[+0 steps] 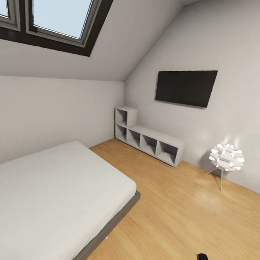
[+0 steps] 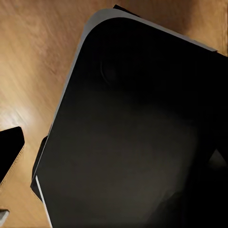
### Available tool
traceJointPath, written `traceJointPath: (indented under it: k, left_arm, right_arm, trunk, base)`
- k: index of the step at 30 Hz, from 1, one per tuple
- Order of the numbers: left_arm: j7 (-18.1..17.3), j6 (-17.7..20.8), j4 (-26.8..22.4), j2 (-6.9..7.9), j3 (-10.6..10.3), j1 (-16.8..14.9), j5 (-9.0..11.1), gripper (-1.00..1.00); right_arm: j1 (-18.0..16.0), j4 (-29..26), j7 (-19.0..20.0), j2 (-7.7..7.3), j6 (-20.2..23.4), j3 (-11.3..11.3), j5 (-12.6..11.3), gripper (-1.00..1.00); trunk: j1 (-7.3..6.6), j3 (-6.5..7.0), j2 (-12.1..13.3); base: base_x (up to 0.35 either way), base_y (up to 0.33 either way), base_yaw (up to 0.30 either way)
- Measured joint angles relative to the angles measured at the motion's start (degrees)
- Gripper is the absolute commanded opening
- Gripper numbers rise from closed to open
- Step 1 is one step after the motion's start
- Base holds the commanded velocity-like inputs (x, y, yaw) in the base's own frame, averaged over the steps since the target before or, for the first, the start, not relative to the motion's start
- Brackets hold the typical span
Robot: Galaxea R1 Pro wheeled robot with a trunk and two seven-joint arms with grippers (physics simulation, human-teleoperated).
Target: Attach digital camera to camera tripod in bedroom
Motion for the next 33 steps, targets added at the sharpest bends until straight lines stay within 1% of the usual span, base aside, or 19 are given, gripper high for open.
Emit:
traceJointPath:
  k: [11, 15, 21, 33]
  left_arm:
    - [0.0, 0.0, 0.0, 0.01, 0.0, 0.0, 0.0, 1.00]
    - [0.0, 0.0, 0.0, 0.00, 0.0, 0.0, 0.0, 1.00]
    - [0.0, 0.0, 0.0, 0.00, 0.0, 0.0, 0.1, 1.00]
    - [0.0, 0.0, 0.0, 0.04, 0.2, 0.0, 0.2, 1.00]
  right_arm:
    - [0.0, 0.0, 0.0, -0.01, 0.0, 0.0, 0.0, 1.00]
    - [0.0, 0.0, 0.0, -0.07, 0.0, 0.0, 0.0, 1.00]
    - [0.0, 0.0, 0.0, -0.09, 0.0, 0.0, 0.0, 1.00]
    - [0.0, 0.0, 0.0, -0.18, 0.0, 0.0, 0.0, 1.00]
  trunk:
    - [0.00, 0.00, 0.0]
    - [0.01, 0.00, 0.0]
    - [0.03, 0.00, 0.0]
    - [0.03, 0.00, 0.0]
  base:
    - [0.319, 0.000, -0.244]
    - [0.227, 0.000, -0.244]
    - [0.079, 0.000, -0.244]
    - [0.007, 0.000, -0.244]
